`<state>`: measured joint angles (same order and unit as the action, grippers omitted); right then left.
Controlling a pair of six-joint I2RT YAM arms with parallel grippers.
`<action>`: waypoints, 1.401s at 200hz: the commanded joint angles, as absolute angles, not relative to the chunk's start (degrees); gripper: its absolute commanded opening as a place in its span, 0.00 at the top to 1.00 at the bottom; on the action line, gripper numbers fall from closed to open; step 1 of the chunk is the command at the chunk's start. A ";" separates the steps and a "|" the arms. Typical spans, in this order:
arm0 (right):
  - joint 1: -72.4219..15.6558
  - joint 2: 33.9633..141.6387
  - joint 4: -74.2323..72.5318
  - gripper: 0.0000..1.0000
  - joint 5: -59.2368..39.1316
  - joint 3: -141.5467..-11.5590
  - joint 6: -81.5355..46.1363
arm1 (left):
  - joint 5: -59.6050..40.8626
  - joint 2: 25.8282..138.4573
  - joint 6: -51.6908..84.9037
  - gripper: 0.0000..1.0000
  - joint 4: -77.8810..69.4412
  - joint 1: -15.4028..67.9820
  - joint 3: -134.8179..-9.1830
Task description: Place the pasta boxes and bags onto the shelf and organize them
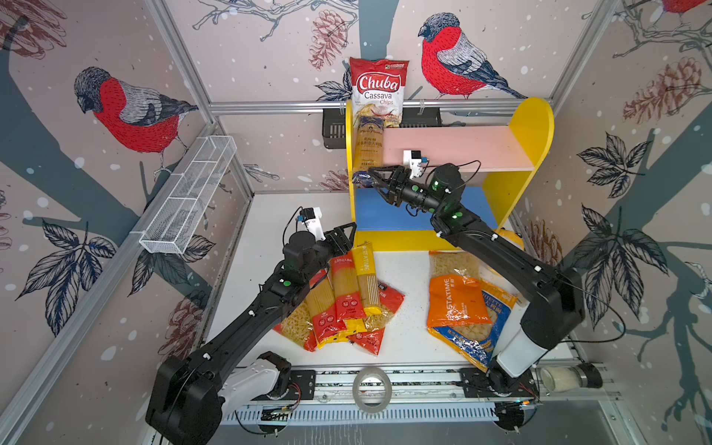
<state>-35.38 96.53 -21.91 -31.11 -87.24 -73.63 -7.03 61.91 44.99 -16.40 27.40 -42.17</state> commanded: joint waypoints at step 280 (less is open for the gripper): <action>-33.23 78.24 -15.40 0.18 -35.50 -70.98 -52.79 | 0.91 55.20 34.58 0.25 -5.27 27.42 -41.26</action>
<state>-33.36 83.11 -11.33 -38.26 -76.84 -56.73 -1.10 56.47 38.68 -9.39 28.29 -41.58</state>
